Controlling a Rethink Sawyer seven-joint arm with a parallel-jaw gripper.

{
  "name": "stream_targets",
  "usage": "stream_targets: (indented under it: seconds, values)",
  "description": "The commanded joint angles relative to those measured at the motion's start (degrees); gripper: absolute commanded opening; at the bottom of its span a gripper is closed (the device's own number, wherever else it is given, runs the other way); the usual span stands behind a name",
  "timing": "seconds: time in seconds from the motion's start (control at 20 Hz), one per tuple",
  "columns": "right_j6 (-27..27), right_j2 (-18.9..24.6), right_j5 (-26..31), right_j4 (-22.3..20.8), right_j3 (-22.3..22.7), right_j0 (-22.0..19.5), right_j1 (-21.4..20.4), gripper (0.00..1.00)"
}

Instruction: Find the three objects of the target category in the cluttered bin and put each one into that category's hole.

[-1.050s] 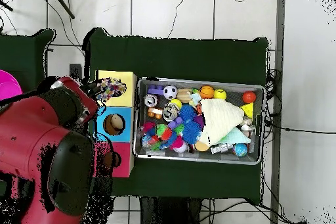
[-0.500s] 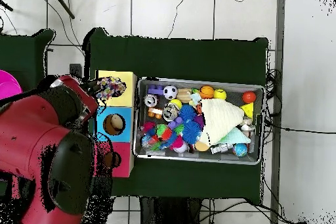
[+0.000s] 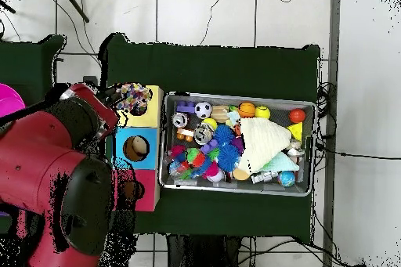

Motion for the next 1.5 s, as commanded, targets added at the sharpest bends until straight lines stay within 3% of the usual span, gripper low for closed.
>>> stream_targets:
  seconds: [0.05, 0.55, 1.5]
  values:
    - [14.63, 9.83, -4.17, 2.20, 8.24, -1.99, 1.75, 0.00]
    - [12.17, 13.05, -8.89, 2.91, 11.08, -3.54, -0.03, 0.00]
    - [12.67, 14.57, -7.90, 2.78, 12.07, -3.70, -1.44, 0.00]
